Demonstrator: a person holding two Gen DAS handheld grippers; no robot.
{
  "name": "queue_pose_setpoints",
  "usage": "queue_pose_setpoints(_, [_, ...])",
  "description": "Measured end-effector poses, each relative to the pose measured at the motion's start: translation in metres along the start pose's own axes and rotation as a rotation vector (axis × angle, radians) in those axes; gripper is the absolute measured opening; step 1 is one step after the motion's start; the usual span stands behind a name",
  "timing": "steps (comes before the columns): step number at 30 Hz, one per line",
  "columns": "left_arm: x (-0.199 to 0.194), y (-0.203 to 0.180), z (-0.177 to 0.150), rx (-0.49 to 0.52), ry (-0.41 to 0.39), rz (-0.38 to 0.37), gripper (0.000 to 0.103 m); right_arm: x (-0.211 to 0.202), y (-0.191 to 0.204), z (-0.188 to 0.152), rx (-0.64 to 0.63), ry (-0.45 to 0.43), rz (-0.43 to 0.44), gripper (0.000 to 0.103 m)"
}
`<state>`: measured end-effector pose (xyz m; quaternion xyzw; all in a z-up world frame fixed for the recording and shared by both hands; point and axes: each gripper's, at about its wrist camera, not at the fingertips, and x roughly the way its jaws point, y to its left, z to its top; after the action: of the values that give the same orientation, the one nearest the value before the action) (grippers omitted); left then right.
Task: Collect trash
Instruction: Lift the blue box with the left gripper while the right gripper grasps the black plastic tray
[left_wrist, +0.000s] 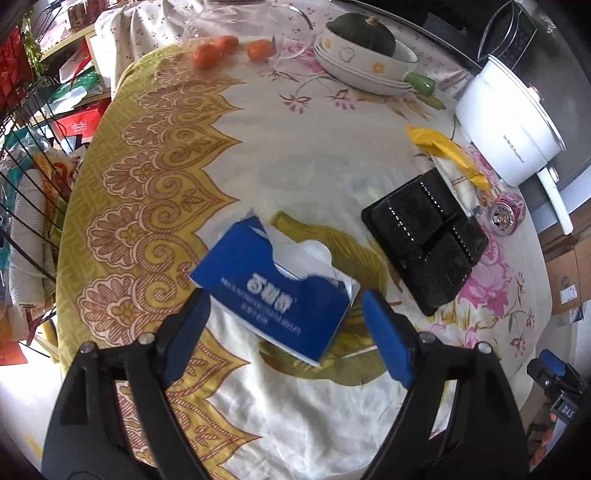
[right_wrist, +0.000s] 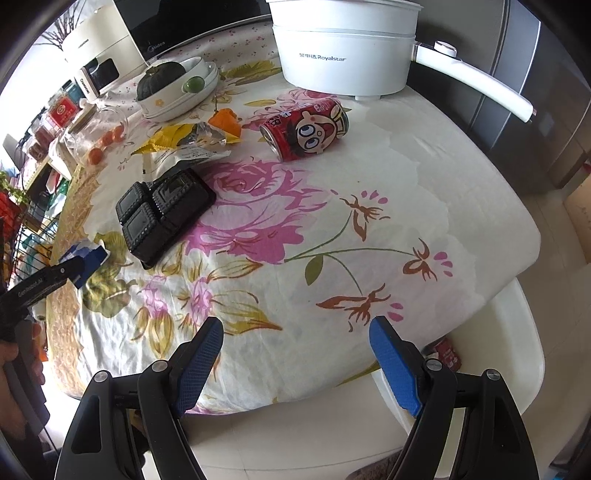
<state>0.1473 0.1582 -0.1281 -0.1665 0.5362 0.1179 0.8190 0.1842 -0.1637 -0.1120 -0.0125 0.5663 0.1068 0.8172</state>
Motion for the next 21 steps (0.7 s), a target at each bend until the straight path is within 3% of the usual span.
queue_pose_setpoints(3, [0.005,0.005,0.003,-0.046,0.039,-0.001,0.085,0.001,0.002,0.0,-0.007,0.004,0.0,0.083])
queue_pose_setpoints(6, [0.015,0.013,0.005,-0.156,0.074,-0.025,0.085,0.001,0.003,0.001,-0.013,0.003,-0.004,0.083])
queue_pose_setpoints(12, [0.029,0.01,0.009,-0.26,0.028,0.055,0.085,0.004,0.002,0.004,-0.01,0.008,-0.002,0.083])
queue_pose_setpoints(16, [0.031,0.005,0.008,-0.244,0.0,0.073,0.084,0.002,0.001,0.006,-0.007,0.002,0.006,0.083])
queue_pose_setpoints(21, [0.024,0.012,-0.001,-0.178,-0.001,0.04,0.067,0.0,0.0,0.01,0.013,-0.006,0.024,0.083])
